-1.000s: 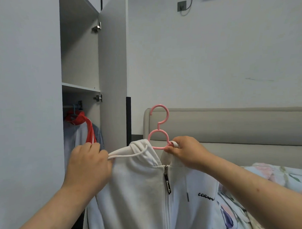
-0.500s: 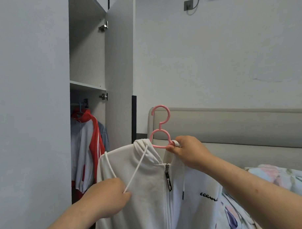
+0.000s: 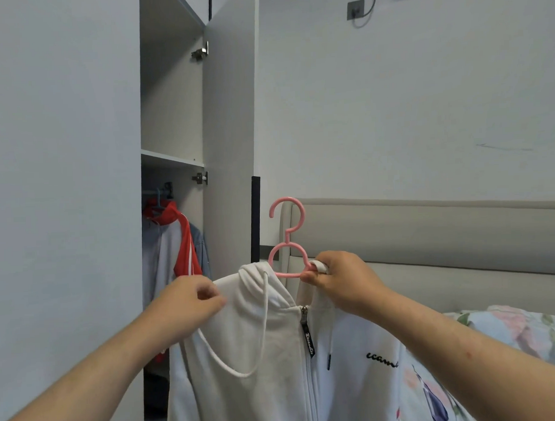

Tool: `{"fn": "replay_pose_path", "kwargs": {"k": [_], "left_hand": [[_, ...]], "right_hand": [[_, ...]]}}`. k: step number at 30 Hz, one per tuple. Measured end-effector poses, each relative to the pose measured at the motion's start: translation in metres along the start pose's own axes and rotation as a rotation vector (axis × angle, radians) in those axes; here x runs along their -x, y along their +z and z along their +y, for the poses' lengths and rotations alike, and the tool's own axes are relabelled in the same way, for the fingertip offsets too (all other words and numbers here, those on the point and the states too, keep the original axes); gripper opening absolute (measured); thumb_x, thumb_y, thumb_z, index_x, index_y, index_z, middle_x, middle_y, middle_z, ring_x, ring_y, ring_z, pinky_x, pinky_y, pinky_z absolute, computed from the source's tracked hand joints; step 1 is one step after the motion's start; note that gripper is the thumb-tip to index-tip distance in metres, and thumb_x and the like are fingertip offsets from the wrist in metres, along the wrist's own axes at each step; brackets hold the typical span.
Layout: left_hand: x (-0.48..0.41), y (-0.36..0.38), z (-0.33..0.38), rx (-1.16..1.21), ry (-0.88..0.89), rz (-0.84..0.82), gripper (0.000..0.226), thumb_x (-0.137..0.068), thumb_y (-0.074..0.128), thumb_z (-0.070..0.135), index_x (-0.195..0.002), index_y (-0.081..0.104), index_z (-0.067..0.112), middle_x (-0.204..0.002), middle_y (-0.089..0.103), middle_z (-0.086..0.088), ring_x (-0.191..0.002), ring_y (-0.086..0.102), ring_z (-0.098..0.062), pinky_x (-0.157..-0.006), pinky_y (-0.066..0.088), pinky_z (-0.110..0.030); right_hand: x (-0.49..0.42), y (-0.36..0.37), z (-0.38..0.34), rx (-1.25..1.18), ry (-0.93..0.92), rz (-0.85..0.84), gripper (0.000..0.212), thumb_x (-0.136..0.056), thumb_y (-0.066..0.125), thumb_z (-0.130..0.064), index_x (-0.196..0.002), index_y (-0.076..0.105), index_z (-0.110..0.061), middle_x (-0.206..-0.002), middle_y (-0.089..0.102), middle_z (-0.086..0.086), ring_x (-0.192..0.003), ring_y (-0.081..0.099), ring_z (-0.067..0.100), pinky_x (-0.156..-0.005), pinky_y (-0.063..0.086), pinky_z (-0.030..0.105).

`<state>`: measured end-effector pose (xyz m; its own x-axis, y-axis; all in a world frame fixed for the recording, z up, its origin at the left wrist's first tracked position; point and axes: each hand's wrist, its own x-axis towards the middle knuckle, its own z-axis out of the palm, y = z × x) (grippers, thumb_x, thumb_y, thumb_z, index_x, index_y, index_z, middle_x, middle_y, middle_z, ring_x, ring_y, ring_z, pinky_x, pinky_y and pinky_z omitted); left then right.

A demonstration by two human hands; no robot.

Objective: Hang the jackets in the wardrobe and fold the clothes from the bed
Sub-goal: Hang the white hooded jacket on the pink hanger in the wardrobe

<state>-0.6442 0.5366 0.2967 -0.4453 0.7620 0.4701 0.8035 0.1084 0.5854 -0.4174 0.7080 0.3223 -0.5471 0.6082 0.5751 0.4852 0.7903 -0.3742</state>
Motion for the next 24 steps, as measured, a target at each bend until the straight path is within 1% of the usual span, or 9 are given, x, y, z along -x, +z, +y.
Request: {"fn": "replay_pose_path", "kwargs": {"k": [1,3,6,10,15,17,19,20,24], "left_hand": [[-0.003,0.000,-0.004,-0.064,0.012,0.075,0.009,-0.085,0.070,0.028,-0.079,0.063,0.025,-0.081,0.064,0.008,-0.074,0.060,-0.005,-0.067,0.049,-0.023],[-0.006,0.002,-0.012,-0.191,0.024,0.185,0.021,-0.080,0.072,0.023,-0.079,0.052,0.027,-0.085,0.055,0.007,-0.076,0.055,-0.009,-0.062,0.045,-0.025],[-0.005,0.002,-0.029,-0.296,0.002,0.235,0.028,-0.080,0.070,0.023,-0.077,0.043,0.027,-0.080,0.051,0.007,-0.072,0.051,-0.009,-0.056,0.041,-0.024],[0.001,0.000,-0.048,-0.267,-0.098,0.059,0.018,-0.093,0.053,0.018,-0.082,0.050,0.031,-0.080,0.062,0.007,-0.072,0.059,-0.009,-0.058,0.044,-0.024],[0.008,0.010,-0.056,-0.349,-0.232,-0.143,0.011,-0.081,0.053,0.016,-0.071,0.055,0.020,-0.072,0.062,0.005,-0.064,0.058,-0.011,-0.051,0.040,-0.020],[0.007,0.013,-0.050,-0.297,-0.201,-0.020,0.008,-0.079,0.054,0.023,-0.087,0.057,0.023,-0.086,0.064,0.006,-0.074,0.061,-0.012,-0.058,0.048,-0.024],[0.000,0.015,-0.043,-0.238,-0.173,0.114,0.038,-0.078,0.055,0.026,-0.115,0.050,0.022,-0.113,0.058,0.004,-0.093,0.060,-0.019,-0.070,0.051,-0.031],[-0.004,0.015,-0.038,-0.216,-0.182,0.113,0.044,-0.078,0.054,0.029,-0.121,0.047,0.024,-0.116,0.056,0.004,-0.095,0.059,-0.019,-0.072,0.051,-0.032],[-0.017,0.019,-0.030,-0.225,-0.188,-0.019,0.021,-0.080,0.061,0.044,-0.091,0.052,0.029,-0.088,0.062,0.006,-0.076,0.060,-0.011,-0.062,0.052,-0.029]], "right_hand": [[-0.001,0.000,-0.001,0.001,-0.001,0.001,0.038,-0.088,0.063,-0.055,-0.067,0.052,-0.025,-0.064,0.057,-0.006,-0.058,0.047,0.013,-0.054,0.035,0.031],[-0.002,0.001,-0.001,0.007,-0.002,0.007,0.038,-0.088,0.062,-0.056,-0.069,0.054,-0.024,-0.065,0.057,-0.005,-0.059,0.048,0.013,-0.054,0.036,0.032],[-0.003,0.001,0.002,0.001,-0.001,0.019,0.038,-0.088,0.062,-0.057,-0.069,0.056,-0.024,-0.064,0.057,-0.005,-0.058,0.047,0.012,-0.053,0.035,0.030],[-0.002,0.001,0.008,0.001,0.013,0.035,0.038,-0.087,0.063,-0.057,-0.063,0.053,-0.028,-0.060,0.055,-0.006,-0.055,0.045,0.010,-0.050,0.031,0.028],[-0.002,0.005,0.012,-0.016,0.030,0.020,0.038,-0.087,0.064,-0.056,-0.064,0.053,-0.027,-0.060,0.055,-0.006,-0.056,0.045,0.011,-0.051,0.033,0.029],[-0.002,0.008,0.010,-0.025,0.028,0.010,0.038,-0.087,0.064,-0.055,-0.064,0.053,-0.026,-0.060,0.055,-0.006,-0.056,0.045,0.011,-0.052,0.035,0.030],[-0.002,0.011,0.008,-0.030,0.015,0.007,0.038,-0.087,0.065,-0.055,-0.066,0.054,-0.025,-0.061,0.055,-0.005,-0.056,0.045,0.012,-0.053,0.035,0.031],[-0.002,0.012,0.006,-0.031,0.009,0.006,0.038,-0.087,0.065,-0.054,-0.066,0.054,-0.025,-0.061,0.055,-0.005,-0.056,0.045,0.012,-0.054,0.035,0.031],[-0.003,0.014,0.004,-0.016,-0.004,0.022,0.037,-0.087,0.065,-0.054,-0.066,0.055,-0.026,-0.062,0.056,-0.006,-0.057,0.047,0.012,-0.053,0.034,0.029]]}}
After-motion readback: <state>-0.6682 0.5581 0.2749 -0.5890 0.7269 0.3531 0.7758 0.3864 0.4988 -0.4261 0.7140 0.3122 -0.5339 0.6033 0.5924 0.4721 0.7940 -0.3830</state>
